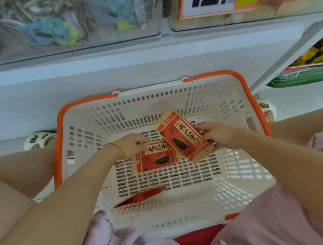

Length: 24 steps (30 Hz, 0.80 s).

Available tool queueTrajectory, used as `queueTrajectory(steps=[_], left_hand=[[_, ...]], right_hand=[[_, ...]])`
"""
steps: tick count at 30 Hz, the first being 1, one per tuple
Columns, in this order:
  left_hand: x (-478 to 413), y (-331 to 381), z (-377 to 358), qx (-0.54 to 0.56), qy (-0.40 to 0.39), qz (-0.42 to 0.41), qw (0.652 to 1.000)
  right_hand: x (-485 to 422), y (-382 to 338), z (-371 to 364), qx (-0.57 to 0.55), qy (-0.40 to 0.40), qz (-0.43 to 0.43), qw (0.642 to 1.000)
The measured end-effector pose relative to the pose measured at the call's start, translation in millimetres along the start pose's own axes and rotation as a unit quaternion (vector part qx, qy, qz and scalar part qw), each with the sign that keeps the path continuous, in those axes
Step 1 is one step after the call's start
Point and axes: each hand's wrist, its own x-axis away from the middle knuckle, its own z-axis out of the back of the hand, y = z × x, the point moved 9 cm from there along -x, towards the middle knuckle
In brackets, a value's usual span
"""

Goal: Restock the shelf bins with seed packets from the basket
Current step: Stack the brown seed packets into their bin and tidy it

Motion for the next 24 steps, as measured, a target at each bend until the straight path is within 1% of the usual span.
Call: queueTrajectory(steps=[2,4,6,8,10,12,15,16,18,22,24], left_hand=[[10,16,14,0.054,0.011,-0.007,0.998],[19,28,23,0.136,0.011,-0.003,0.991],[29,41,31,0.174,0.01,-0.009,0.985],[37,53,40,0.211,0.014,-0.026,0.977],[45,62,49,0.249,0.028,-0.04,0.967],[52,66,59,0.29,0.04,-0.044,0.955],[61,76,67,0.351,0.02,-0.06,0.934],[64,82,71,0.353,0.015,-0.07,0.933],[71,98,78,0.325,0.011,-0.085,0.942],[78,131,94,0.247,0.006,-0.095,0.964],[85,150,104,0.215,0.002,-0.104,0.971]], right_hand=[[5,-4,0,-0.037,0.009,0.009,0.999],[9,-11,4,-0.044,0.032,0.028,0.998],[15,-21,14,-0.051,0.082,0.055,0.994],[25,-33,28,-0.08,0.143,0.091,0.982],[37,-48,37,-0.077,0.175,0.139,0.972],[48,-63,44,-0.027,0.177,0.186,0.966],[64,-80,52,0.021,0.148,0.228,0.962],[69,-85,54,0.035,0.134,0.236,0.962],[75,-94,56,0.075,0.117,0.246,0.959],[97,-121,63,0.171,0.141,0.315,0.923],[112,-130,62,0.178,0.097,0.319,0.926]])
